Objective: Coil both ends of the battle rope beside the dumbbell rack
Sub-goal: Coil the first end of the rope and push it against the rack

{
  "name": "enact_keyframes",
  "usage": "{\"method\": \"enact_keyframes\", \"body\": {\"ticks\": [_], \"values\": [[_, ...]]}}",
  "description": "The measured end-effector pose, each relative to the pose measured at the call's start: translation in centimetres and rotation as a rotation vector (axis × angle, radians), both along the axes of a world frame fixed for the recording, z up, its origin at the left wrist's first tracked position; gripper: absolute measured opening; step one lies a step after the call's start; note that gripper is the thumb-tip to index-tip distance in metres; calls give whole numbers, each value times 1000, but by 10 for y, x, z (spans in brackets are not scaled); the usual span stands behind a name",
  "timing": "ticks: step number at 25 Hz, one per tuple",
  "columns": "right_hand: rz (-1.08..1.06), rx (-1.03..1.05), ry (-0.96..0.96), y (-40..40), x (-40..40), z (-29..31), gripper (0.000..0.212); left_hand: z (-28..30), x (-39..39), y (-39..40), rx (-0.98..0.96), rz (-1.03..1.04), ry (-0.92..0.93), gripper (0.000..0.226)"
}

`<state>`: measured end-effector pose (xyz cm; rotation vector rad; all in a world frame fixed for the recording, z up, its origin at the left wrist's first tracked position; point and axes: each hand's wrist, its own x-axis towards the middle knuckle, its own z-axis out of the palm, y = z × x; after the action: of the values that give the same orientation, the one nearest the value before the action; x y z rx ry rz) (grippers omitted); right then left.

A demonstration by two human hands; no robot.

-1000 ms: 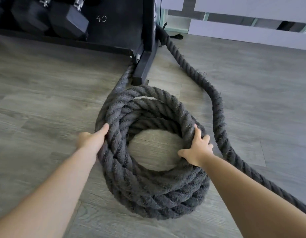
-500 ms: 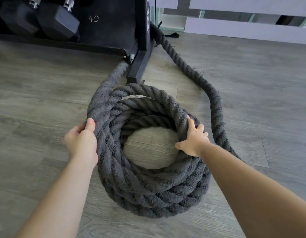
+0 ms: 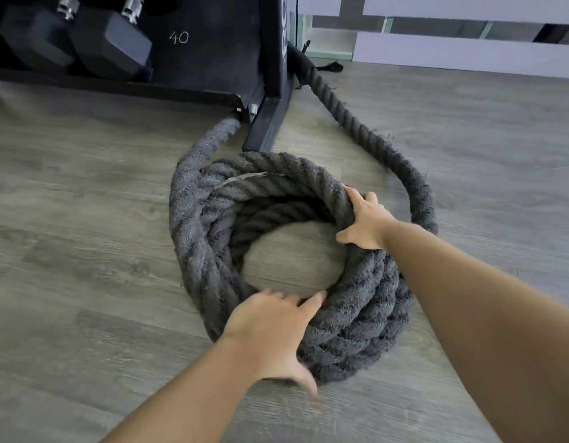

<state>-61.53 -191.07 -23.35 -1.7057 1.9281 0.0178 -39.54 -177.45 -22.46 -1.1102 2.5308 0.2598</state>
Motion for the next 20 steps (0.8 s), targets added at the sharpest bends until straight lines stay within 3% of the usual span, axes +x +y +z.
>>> {"method": "enact_keyframes", "body": {"ticks": [3, 6, 8, 12, 20], "values": [[-137, -108, -55, 5, 6, 1, 113, -16, -6, -1, -77, 126, -13, 99], [-629, -248, -104, 46, 7, 4, 128, -21, -15, 0, -122, 192, -47, 90], [-788, -156, -191, 84, 16, -1, 130, -21, -15, -6, -145, 244, -31, 85], [-740, 67, -320, 91, 46, -13, 128, -19, 4, -39, -205, 329, -10, 81], [-601, 120, -248, 73, 54, -9, 132, -19, 1, -47, -271, 467, -126, 100]]}}
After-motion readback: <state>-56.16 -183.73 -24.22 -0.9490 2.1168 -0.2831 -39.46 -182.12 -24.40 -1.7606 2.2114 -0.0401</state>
